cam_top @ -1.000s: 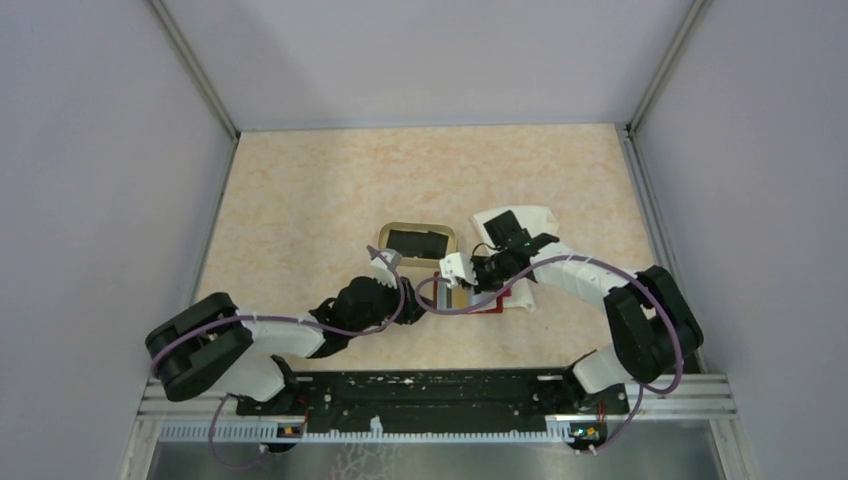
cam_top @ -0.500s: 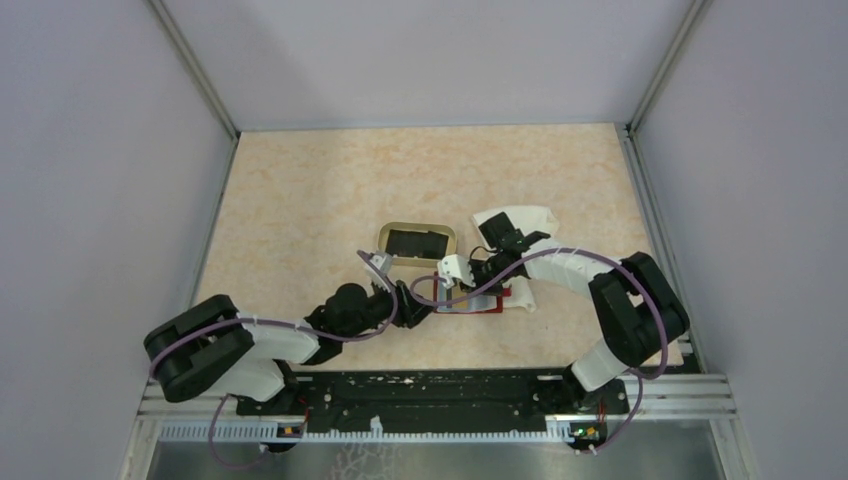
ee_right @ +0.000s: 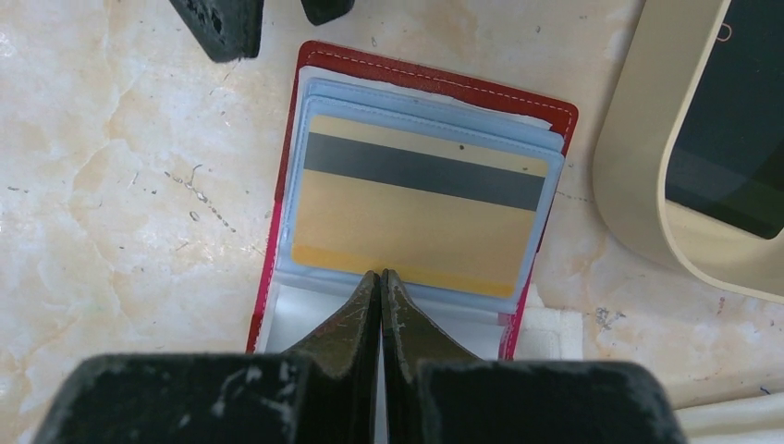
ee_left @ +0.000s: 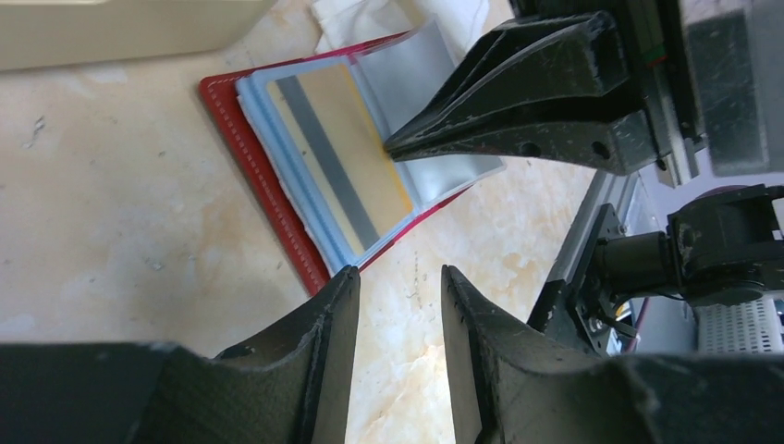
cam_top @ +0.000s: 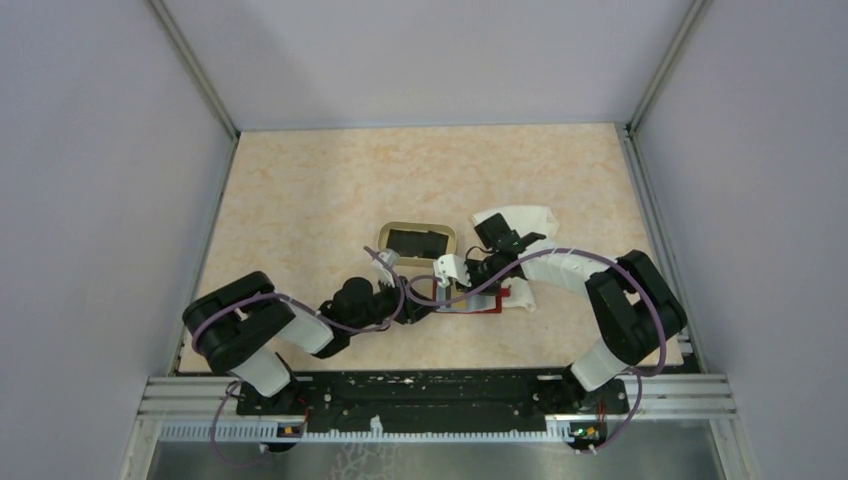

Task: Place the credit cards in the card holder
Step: Insert the credit card into the card holder.

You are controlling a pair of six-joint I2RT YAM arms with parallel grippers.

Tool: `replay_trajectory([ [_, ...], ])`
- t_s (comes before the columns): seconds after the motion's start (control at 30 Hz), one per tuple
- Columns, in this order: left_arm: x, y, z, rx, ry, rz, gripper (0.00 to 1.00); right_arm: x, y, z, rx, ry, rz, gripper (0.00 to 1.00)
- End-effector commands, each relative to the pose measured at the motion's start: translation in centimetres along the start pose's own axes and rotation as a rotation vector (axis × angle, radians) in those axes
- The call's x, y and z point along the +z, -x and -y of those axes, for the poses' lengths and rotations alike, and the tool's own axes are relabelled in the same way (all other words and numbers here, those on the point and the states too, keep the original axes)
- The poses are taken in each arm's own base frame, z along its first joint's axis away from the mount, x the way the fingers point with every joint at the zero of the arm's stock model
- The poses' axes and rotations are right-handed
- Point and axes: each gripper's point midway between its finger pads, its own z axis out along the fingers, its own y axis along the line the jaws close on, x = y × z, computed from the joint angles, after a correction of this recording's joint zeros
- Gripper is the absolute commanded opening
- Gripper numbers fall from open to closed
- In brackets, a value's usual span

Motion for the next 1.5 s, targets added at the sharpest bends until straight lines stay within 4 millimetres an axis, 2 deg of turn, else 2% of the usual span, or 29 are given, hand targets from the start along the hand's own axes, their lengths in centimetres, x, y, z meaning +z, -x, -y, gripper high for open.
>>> replay_trajectory([
  [0.0, 1.0, 1.4, 2.2, 0.000, -0.088, 0.027, 0.44, 0.1, 2.1, 1.0, -0.021, -0.014, 0.066, 0.00],
  [0.23, 1.8, 1.3, 1.5, -0.007, -0.055, 0.015, 0.45, 0.0, 2.8, 0.8, -0.013, 0.001, 0.093, 0.01],
  [0.47, 2.2, 1.0, 0.9, -0.005, -0.022, -0.003, 0.45, -2.2, 4.3, 1.0, -0.032, -0.011, 0.156, 0.01],
  [0.7, 2.8, 0.8, 1.0, -0.005, -0.032, -0.018, 0.45, -0.9, 2.7, 0.8, 0.009, 0.016, 0.101, 0.01],
  [1.03, 3.4, 0.2, 0.2, -0.006, 0.003, -0.046, 0.47, 0.7, 0.2, 0.2, 0.020, 0.053, -0.006, 0.00],
  [1.23, 3.4, -0.2, -1.0, 0.030, 0.059, -0.077, 0.51, 1.1, -0.4, -0.2, 0.020, 0.071, -0.030, 0.00],
  [1.47, 3.4, -0.2, 0.0, 0.028, 0.015, -0.083, 0.51, 1.1, -0.6, -0.3, 0.025, 0.076, -0.040, 0.00],
])
